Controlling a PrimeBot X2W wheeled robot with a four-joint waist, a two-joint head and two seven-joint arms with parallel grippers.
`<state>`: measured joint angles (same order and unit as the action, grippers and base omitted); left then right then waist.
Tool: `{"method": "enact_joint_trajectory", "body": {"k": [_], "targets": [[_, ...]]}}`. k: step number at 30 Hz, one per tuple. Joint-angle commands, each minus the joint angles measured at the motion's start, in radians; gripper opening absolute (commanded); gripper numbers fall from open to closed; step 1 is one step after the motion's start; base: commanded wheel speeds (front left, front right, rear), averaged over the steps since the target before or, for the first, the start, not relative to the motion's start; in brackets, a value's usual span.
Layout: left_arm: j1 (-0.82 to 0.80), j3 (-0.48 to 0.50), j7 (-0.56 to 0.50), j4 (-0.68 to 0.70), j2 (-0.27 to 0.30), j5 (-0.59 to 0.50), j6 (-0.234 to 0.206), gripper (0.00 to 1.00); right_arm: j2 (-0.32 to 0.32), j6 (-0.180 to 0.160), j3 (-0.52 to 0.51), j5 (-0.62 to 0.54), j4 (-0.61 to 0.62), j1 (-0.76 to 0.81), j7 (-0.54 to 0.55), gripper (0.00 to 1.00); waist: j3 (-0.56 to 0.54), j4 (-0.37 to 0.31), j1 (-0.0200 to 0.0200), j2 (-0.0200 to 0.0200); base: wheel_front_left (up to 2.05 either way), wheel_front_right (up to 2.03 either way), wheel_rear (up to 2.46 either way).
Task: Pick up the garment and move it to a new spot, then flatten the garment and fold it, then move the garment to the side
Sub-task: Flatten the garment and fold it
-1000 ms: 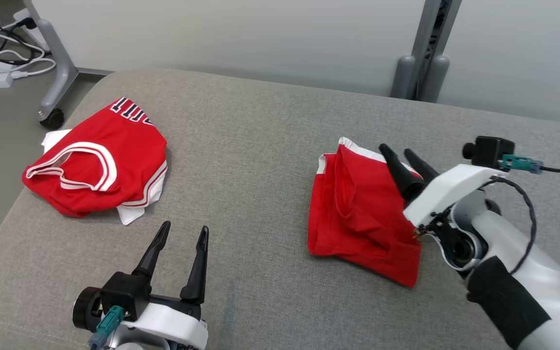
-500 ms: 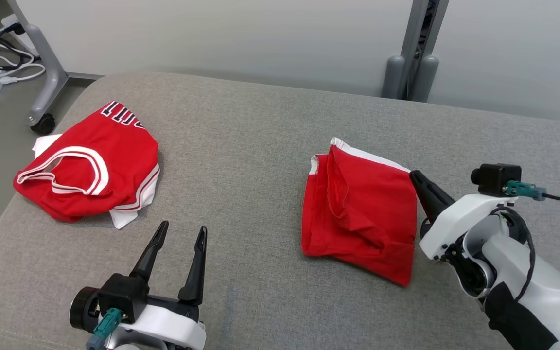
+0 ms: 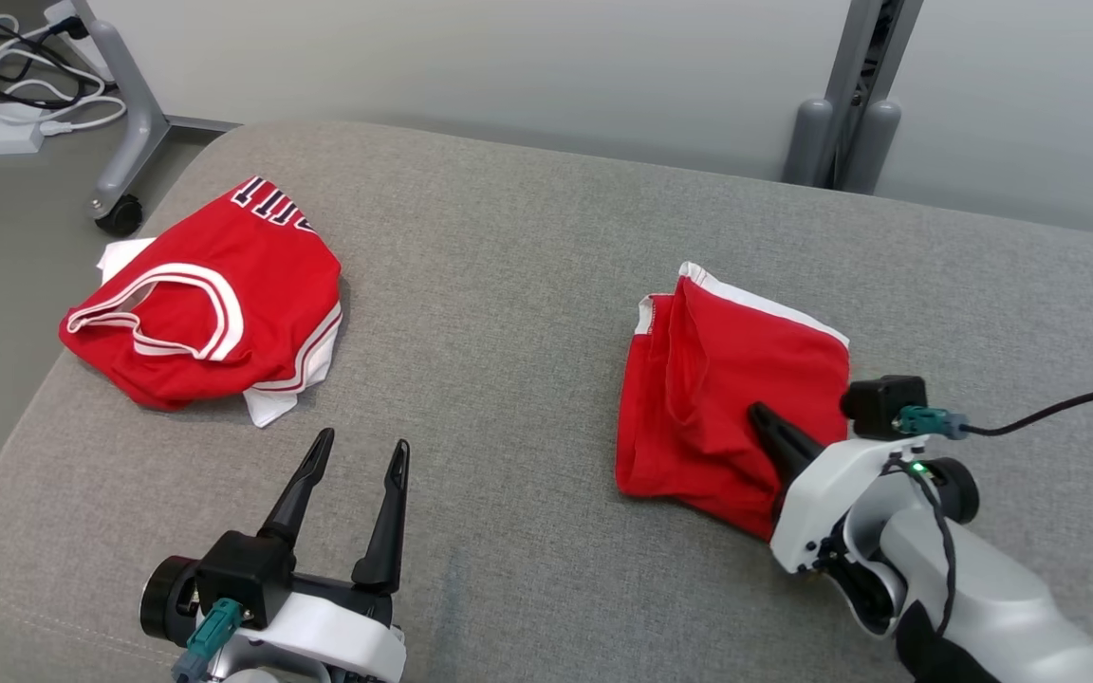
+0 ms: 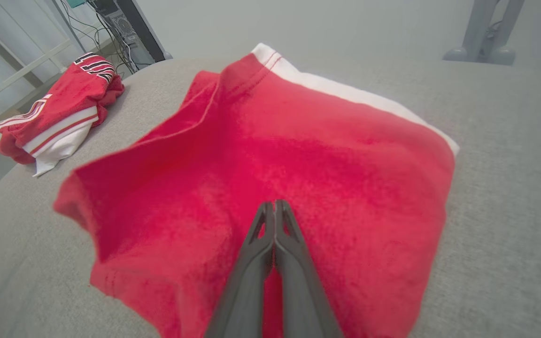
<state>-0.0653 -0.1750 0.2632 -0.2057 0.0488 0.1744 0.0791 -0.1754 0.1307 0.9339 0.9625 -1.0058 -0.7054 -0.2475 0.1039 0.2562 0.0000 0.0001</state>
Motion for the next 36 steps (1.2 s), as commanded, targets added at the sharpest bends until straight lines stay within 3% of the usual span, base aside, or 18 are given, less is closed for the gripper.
{"method": "enact_joint_trajectory", "body": {"k": [1,13,19,20,21,22,23,31,36], "targets": [[-0.009,0.004,0.002,0.001,0.004,-0.002,0.005,1.0,0.01,0.0,0.009,0.005,-0.004,0.017,-0.01,0.0,0.001,0.006,0.0,-0.0001,0.0,0.0,0.0],[-0.008,0.001,0.002,-0.002,0.004,0.0,0.004,1.0,0.085,0.0,0.076,0.071,0.011,0.044,-0.014,0.0,-0.004,0.02,0.0,-0.0001,0.0,0.0,0.0],[0.0,0.01,0.002,0.002,0.004,-0.005,0.001,1.0,0.072,0.0,0.078,0.097,0.042,0.044,-0.019,0.0,-0.012,0.008,0.0,-0.0001,0.0,0.0,0.0],[0.003,0.012,0.002,0.004,0.004,-0.007,0.001,1.0,0.064,0.0,0.071,0.103,0.052,0.046,-0.02,0.15,-0.013,0.004,0.0,-0.0001,0.0,0.0,0.0],[0.005,0.014,0.002,0.006,0.004,-0.008,0.0,1.0,0.053,0.0,0.062,0.105,0.067,0.046,-0.019,0.47,-0.015,0.0,0.0,-0.0001,0.0,0.0,0.0],[0.008,0.015,0.002,0.009,0.004,-0.009,-0.001,1.0,0.04,0.0,0.047,0.104,0.084,0.045,-0.019,0.94,-0.016,-0.005,0.0,-0.0001,0.0,0.0,0.0],[0.01,0.017,0.002,0.012,0.004,-0.01,-0.002,1.0,0.029,0.0,0.031,0.101,0.1,0.048,-0.019,1.0,-0.017,-0.011,0.0,-0.0001,0.0,0.0,0.0],[0.022,0.044,0.002,0.031,0.004,-0.035,-0.003,1.0,-0.069,0.0,-0.057,0.101,0.139,0.054,-0.012,1.0,-0.023,-0.05,0.0,-0.0001,0.0,0.0,0.0],[0.024,0.057,0.002,0.039,0.004,-0.044,0.002,1.0,-0.117,0.0,-0.067,0.154,0.13,0.027,0.087,1.0,-0.021,-0.062,0.0,-0.0001,0.0,0.0,0.0]]}}
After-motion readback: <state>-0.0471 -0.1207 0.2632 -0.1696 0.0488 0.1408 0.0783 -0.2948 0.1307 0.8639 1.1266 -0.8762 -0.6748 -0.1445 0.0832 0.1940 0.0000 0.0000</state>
